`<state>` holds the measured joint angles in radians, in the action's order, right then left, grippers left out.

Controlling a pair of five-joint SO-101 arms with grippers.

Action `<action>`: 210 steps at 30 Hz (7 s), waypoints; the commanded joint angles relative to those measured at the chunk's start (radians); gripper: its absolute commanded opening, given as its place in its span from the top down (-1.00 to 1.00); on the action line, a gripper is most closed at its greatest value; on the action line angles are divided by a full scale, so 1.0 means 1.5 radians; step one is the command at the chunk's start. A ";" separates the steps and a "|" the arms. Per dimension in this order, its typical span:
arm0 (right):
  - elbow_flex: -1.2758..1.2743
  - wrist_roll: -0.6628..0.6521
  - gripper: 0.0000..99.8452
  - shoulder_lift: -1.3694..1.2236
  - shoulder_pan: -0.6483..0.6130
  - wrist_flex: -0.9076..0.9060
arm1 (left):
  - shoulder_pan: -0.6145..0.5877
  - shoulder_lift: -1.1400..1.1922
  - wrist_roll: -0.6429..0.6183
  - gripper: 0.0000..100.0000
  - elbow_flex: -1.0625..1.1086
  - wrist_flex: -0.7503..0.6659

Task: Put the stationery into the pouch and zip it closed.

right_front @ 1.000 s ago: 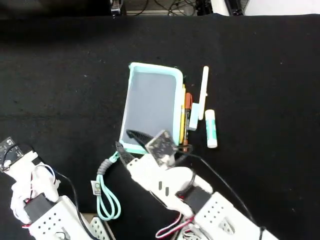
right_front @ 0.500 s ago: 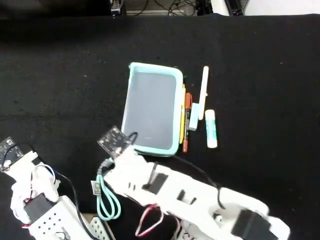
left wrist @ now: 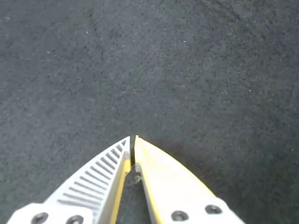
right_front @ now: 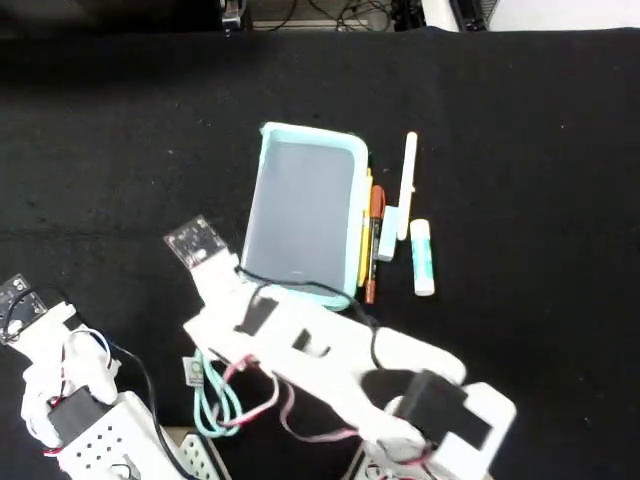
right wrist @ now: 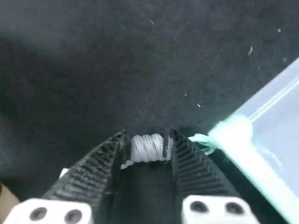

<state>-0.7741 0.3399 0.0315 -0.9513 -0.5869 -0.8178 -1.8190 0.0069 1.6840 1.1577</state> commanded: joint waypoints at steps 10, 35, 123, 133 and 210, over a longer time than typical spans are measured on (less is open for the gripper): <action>0.048 -0.119 0.72 -0.006 0.081 -0.203 | -0.007 -0.001 -0.004 0.93 0.010 -0.001; -0.177 -0.181 0.46 0.333 0.087 -0.245 | -0.007 -0.001 -0.004 0.93 0.010 0.007; -0.032 -0.221 0.97 -0.015 0.080 -0.261 | -0.011 -0.001 -0.007 0.93 0.010 -0.015; -0.060 -0.221 0.98 0.023 0.049 -0.244 | -0.011 -0.001 -0.007 0.93 0.010 -0.015; 0.096 -0.446 0.98 0.417 0.257 -0.352 | 0.347 -0.002 -0.004 0.93 -0.030 -0.308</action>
<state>-0.7357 -0.3214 0.7204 -0.5723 -1.1178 -0.3575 -1.8174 0.0038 1.6717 0.7173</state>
